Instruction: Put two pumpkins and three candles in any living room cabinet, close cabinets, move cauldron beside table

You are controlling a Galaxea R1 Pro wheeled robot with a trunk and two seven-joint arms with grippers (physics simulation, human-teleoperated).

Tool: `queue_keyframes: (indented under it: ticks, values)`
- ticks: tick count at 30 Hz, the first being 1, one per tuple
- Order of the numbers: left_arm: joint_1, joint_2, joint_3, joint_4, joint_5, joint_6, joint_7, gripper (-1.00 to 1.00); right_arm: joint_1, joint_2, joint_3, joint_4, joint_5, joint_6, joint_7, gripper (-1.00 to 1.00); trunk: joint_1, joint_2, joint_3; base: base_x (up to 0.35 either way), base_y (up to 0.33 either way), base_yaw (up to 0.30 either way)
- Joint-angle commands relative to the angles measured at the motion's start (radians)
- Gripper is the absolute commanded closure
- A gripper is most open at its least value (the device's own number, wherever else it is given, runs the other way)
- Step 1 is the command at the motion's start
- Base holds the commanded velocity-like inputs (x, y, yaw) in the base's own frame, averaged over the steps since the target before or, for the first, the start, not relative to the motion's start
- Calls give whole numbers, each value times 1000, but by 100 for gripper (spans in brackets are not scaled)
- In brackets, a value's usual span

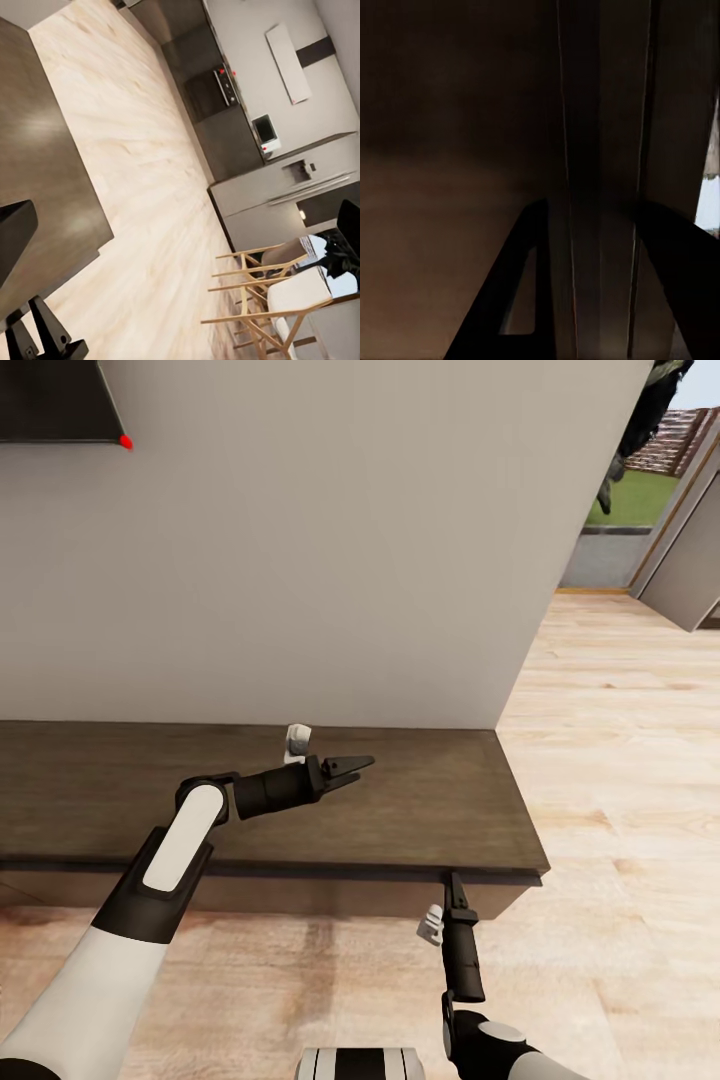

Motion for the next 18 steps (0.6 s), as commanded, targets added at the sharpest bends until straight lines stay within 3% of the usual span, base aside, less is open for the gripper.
queue_keyframes:
  ticks: [1,18]
  values:
    - [0,0,0,0,-1,0,0,-100,-34,0,21,1,0,-1,3,100,0,0,0,0,0,0]
    - [0,0,0,0,-1,0,-2,-100,-34,0,22,1,0,-1,3,100,-23,42,19,0,0,0]
